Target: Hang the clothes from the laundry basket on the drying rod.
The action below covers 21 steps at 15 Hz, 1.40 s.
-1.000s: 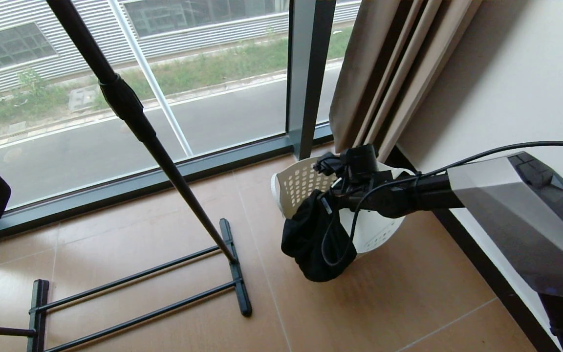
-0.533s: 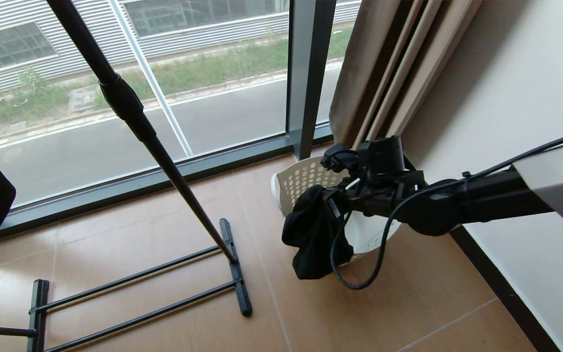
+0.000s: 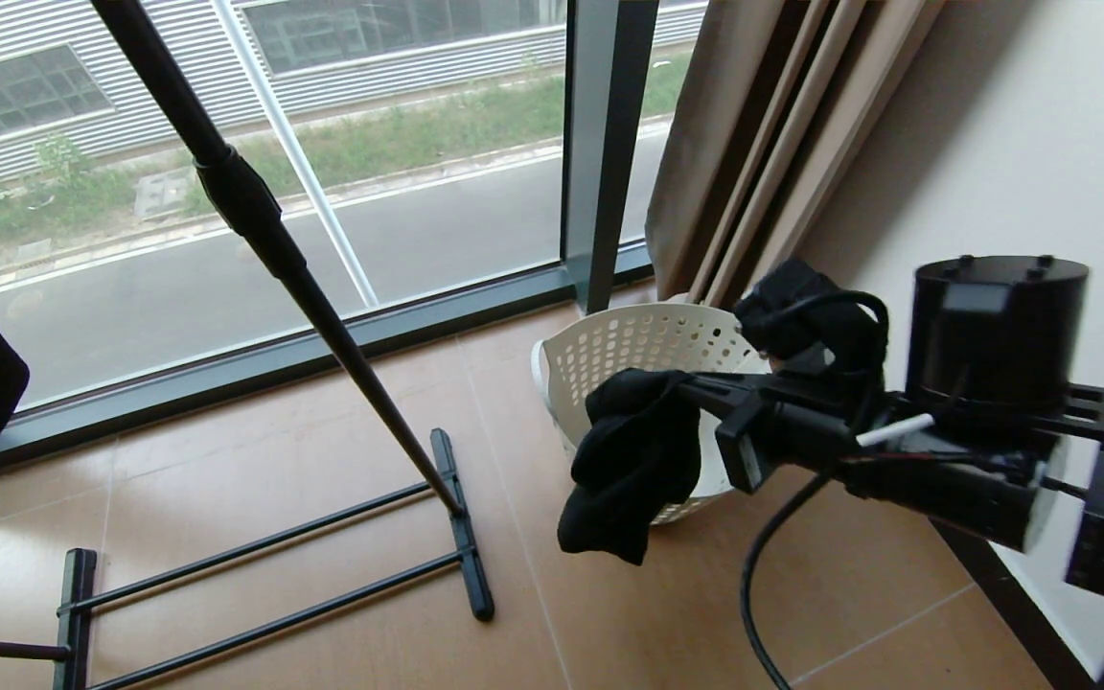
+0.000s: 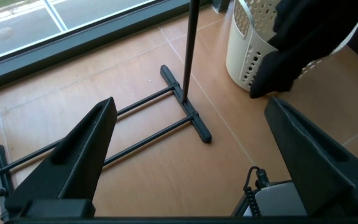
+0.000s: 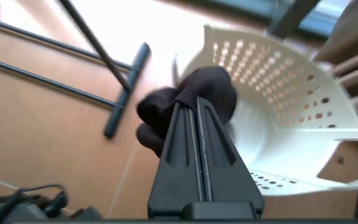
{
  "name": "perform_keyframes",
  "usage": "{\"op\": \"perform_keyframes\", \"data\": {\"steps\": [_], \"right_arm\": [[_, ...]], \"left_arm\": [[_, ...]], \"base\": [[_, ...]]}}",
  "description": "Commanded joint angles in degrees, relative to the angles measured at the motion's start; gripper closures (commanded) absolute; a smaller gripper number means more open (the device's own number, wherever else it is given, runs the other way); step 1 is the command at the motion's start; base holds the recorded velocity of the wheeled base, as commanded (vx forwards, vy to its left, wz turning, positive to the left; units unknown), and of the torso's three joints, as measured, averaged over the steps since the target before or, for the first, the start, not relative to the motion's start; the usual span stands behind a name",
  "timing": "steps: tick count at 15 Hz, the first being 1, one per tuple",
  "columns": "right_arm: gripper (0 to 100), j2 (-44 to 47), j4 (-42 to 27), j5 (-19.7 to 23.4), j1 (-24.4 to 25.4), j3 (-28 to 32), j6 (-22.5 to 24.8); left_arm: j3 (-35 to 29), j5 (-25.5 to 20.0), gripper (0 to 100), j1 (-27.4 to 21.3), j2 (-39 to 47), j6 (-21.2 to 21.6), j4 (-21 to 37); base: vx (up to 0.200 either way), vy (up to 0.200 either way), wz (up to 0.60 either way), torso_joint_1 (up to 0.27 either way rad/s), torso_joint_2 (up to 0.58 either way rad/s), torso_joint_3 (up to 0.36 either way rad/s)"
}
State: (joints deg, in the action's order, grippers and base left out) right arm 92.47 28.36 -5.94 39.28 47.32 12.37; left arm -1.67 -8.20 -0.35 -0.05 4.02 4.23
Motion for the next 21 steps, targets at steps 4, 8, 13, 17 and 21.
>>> {"op": "perform_keyframes", "data": {"steps": [4, 8, 13, 17, 21], "right_arm": [[100, -16.97, 2.32, -1.89, 10.73, -11.03, 2.13], [100, -17.58, 2.76, -3.12, 10.91, -11.29, 3.89], [100, -17.58, 3.11, -3.03, 10.91, -10.5, 3.8], [100, -16.97, 3.2, -2.68, 10.82, -10.67, 3.71], [100, -16.88, 3.2, -2.68, 10.82, -11.03, 3.71]], "left_arm": [[0.0, 0.03, 0, 0.0, 0.05, 0.02, -0.01], [0.0, 0.12, 0, 0.0, 0.05, 0.02, -0.01], [0.0, 0.12, 0, 0.0, 0.05, 0.02, -0.01], [0.0, 0.03, 0, 0.0, 0.05, 0.02, -0.01], [0.0, 0.12, 0, 0.0, 0.05, -0.07, -0.01]], "base": [[0.0, 0.0, 0.0, 0.002, 0.0, 0.054], [0.0, 0.0, 0.0, 0.0, 0.0, 0.179], [0.0, 0.0, 0.0, -0.001, 0.0, 0.199], [0.0, 0.0, 0.0, 0.002, 0.0, 0.2], [0.0, 0.0, 0.0, 0.088, -0.32, -0.03]]}}
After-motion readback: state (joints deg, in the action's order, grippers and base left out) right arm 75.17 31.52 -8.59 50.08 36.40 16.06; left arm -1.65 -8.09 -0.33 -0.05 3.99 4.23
